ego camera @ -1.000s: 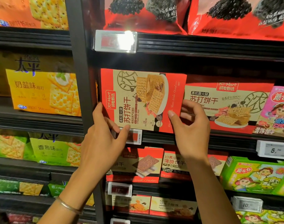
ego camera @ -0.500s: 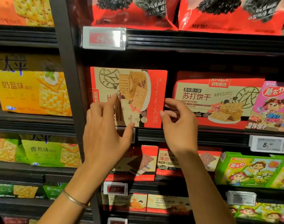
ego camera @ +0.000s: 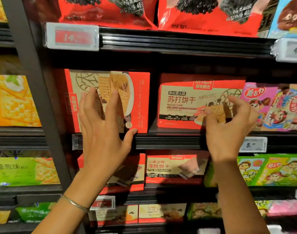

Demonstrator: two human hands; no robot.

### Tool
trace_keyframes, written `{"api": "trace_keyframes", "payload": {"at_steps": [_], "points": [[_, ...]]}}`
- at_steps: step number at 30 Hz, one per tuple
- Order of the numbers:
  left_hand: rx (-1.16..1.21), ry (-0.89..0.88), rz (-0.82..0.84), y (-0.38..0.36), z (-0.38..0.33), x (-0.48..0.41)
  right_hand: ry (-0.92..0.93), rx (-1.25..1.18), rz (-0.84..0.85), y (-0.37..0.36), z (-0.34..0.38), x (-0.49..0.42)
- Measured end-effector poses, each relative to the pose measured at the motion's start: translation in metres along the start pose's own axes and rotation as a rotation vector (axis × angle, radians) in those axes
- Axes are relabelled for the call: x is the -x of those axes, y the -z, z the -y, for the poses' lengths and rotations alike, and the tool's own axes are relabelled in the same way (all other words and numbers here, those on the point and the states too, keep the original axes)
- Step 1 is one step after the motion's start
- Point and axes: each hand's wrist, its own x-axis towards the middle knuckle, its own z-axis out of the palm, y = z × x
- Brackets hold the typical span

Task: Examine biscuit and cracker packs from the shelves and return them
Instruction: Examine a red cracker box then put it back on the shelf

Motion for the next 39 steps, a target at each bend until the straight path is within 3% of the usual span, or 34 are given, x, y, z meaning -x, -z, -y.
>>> {"api": "trace_keyframes", "payload": {"at_steps": [3,6,10,14,22,34,39], "points": [[0.003,0.04,-0.047,-0.004,-0.01,0.001,-0.02,0.026,-0.007,0.008,-0.009,-0.007],[0.119,-0.033,-0.109,-0.011,-0.035,0.008,-0.055,0.062,0.059,0.013,-0.016,-0.014],[0.408,-0.047,0.115,-0.023,-0.073,0.015,-0.083,0.08,0.159,0.015,-0.022,-0.02],[0.451,0.071,0.303,-0.032,-0.094,0.015,-0.085,0.086,0.186,0.017,-0.025,-0.023],[0.66,0.235,0.407,-0.03,-0.108,0.003,-0.089,0.111,0.225,0.016,-0.028,-0.025],[0.675,0.405,0.167,-0.019,-0.1,0.024,-0.075,-0.181,0.125,0.02,-0.026,-0.013],[0.7,0.366,0.051,-0.014,-0.097,0.026,-0.001,-0.474,0.058,0.033,-0.017,0.002]]}}
